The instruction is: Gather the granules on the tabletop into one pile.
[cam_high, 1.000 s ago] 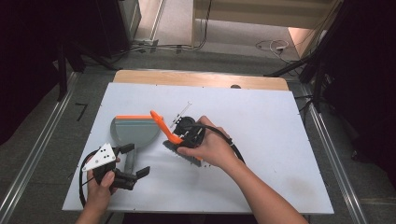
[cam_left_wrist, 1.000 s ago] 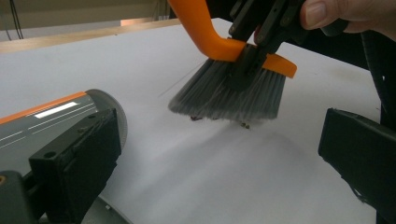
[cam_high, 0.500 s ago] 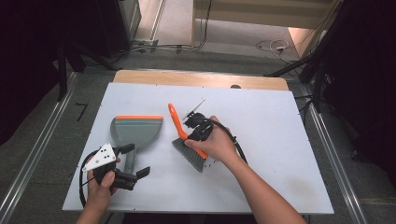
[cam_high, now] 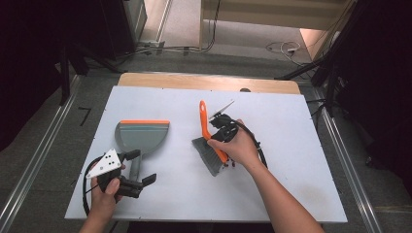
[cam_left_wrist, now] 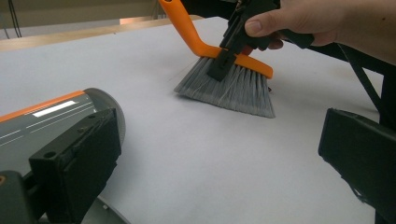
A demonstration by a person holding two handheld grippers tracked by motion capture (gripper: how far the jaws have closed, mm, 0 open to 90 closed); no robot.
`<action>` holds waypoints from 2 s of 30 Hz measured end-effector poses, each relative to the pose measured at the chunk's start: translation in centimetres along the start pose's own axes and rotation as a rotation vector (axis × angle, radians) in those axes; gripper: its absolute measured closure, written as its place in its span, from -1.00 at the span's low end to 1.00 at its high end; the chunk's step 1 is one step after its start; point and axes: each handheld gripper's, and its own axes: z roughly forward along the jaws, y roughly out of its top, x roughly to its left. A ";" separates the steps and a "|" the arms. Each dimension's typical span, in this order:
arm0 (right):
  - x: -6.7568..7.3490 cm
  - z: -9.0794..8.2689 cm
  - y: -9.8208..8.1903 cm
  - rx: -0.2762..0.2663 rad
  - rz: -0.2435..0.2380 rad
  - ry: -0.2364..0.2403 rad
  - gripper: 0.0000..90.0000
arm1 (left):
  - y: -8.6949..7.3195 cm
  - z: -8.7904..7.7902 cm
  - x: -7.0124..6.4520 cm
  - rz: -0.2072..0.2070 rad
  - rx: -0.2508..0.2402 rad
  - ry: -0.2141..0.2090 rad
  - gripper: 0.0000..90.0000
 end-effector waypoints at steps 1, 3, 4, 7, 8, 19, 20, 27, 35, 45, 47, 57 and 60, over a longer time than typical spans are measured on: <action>-0.2 -0.1 -0.1 0.000 0.006 -0.002 0.49 | 0.0 0.0 0.0 -0.001 -0.001 0.000 -0.99; -0.7 -0.3 -0.2 -0.004 0.016 -0.008 0.50 | 0.0 0.0 0.0 0.000 0.001 0.001 -1.00; -0.9 -0.4 -0.3 -0.007 0.021 -0.010 0.49 | 0.0 0.0 0.0 0.000 0.000 0.001 -0.99; -1.5 -0.6 -0.4 -0.009 0.039 -0.014 0.49 | 0.0 0.0 0.0 0.000 0.001 0.001 -0.99; -1.7 -0.7 -0.5 -0.011 0.041 -0.019 0.49 | 0.0 0.0 0.0 0.000 0.001 0.001 -1.00; -3.4 -1.6 -1.1 -0.027 0.077 -0.047 0.49 | 0.0 0.1 0.0 0.002 0.003 0.001 -1.00; -3.4 -1.7 -1.2 -0.024 0.081 -0.051 0.49 | 0.0 0.1 0.0 0.001 0.003 0.001 -1.00; -3.8 -1.9 -1.3 -0.028 0.091 -0.072 0.49 | 0.0 0.1 -0.1 0.001 0.002 0.000 -1.00; -4.3 -2.3 -1.8 -0.069 0.111 -0.022 0.50 | 0.0 0.1 -0.1 0.002 0.002 0.000 -0.99; -2.4 -4.8 -1.8 -0.148 0.001 0.017 0.52 | 0.0 0.3 -0.1 0.002 0.008 -0.004 -0.99; -2.0 -5.8 -1.9 -0.159 -0.033 0.022 0.52 | 0.0 0.3 -0.1 0.002 0.008 -0.004 -0.99; 0.9 -7.6 -3.9 -0.026 -0.470 -0.097 0.51 | 0.0 0.3 -0.1 0.002 0.008 -0.004 -0.99; 2.0 -7.0 -5.2 0.052 -0.612 -0.084 0.51 | 0.0 0.4 -0.1 0.002 0.007 -0.004 -0.99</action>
